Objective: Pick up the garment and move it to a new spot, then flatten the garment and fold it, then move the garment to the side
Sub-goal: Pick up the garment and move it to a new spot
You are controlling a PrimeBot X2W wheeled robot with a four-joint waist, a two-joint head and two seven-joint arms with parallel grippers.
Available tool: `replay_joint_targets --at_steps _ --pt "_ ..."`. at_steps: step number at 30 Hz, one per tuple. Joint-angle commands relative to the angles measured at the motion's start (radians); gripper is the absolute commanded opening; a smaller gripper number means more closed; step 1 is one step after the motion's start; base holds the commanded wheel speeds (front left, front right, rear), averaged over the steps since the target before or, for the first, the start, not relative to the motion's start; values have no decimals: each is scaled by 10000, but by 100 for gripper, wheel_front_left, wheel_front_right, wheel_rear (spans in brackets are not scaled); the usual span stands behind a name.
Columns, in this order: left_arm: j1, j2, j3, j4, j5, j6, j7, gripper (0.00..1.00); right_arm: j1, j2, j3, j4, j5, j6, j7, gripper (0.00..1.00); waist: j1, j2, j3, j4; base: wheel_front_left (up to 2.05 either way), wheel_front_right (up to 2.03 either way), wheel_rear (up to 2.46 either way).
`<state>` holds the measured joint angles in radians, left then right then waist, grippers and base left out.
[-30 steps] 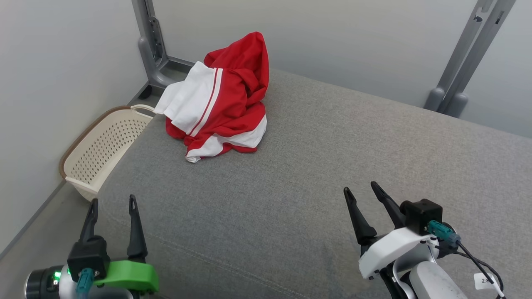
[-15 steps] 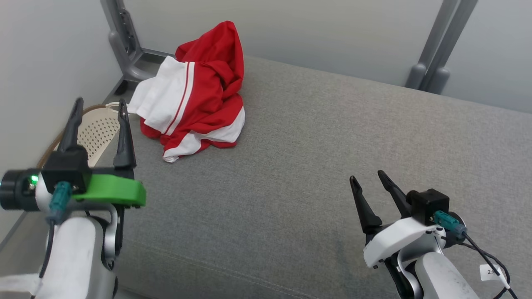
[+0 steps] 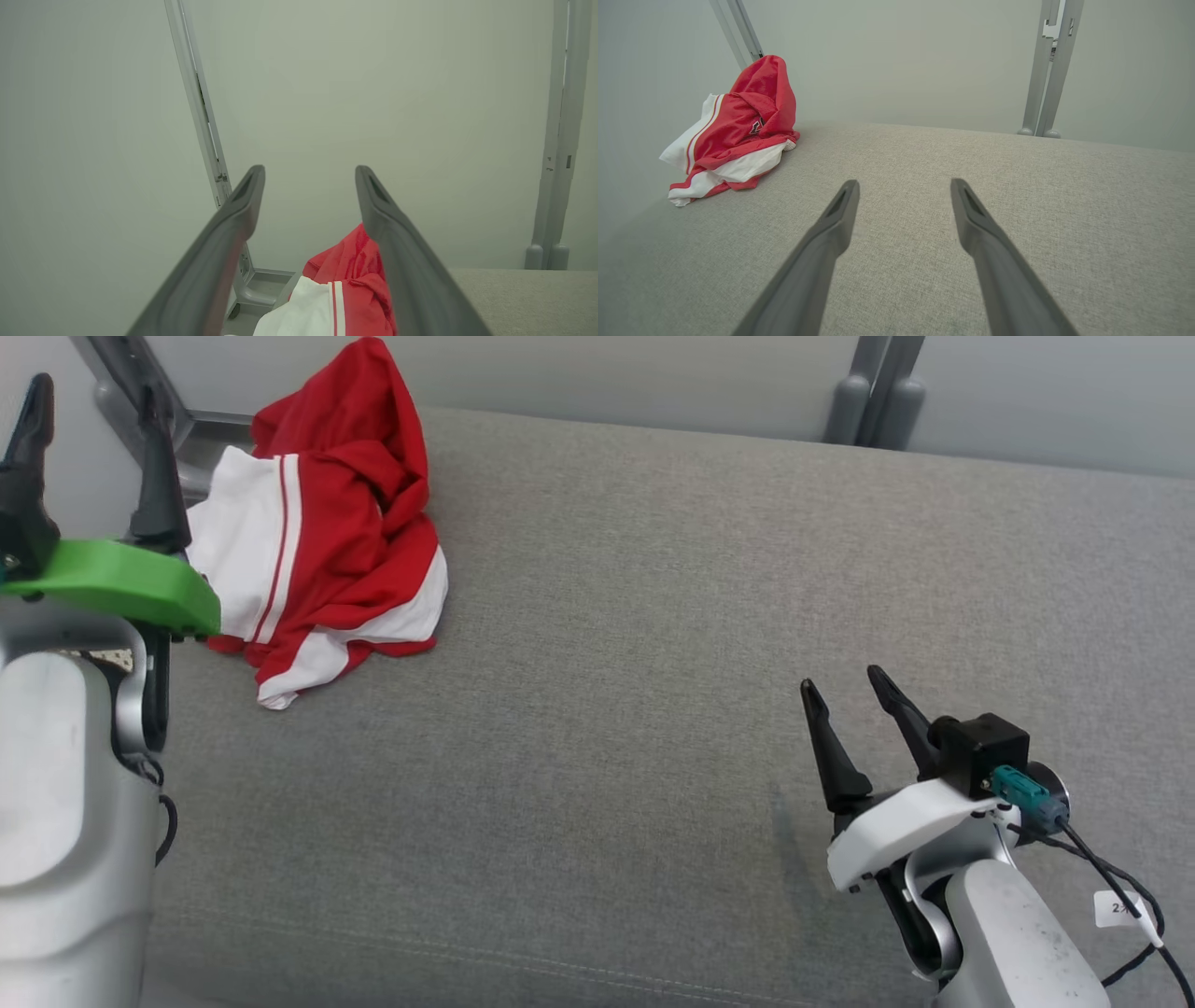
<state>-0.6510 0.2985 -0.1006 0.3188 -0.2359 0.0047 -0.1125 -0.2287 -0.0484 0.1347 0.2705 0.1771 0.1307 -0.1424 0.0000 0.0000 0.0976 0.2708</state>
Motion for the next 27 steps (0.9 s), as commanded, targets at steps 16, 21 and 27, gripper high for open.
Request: replay_joint_targets --at_steps 16,21,27 --pt "-2683 878 22 5669 -893 -1122 240 100 -826 -42 112 -598 -380 1 315 100 0 0 1593 -1852 0 0 0" --pt "-3017 1089 -206 6966 -1003 -1257 453 100 -917 -38 177 -715 -402 1 340 100 0 0 1891 -2266 0 0 0" --pt "-3320 1445 -371 8322 -1156 -1326 699 100 -1085 -35 275 -798 -340 1 292 100 0 0 2209 -2771 0 0 0"
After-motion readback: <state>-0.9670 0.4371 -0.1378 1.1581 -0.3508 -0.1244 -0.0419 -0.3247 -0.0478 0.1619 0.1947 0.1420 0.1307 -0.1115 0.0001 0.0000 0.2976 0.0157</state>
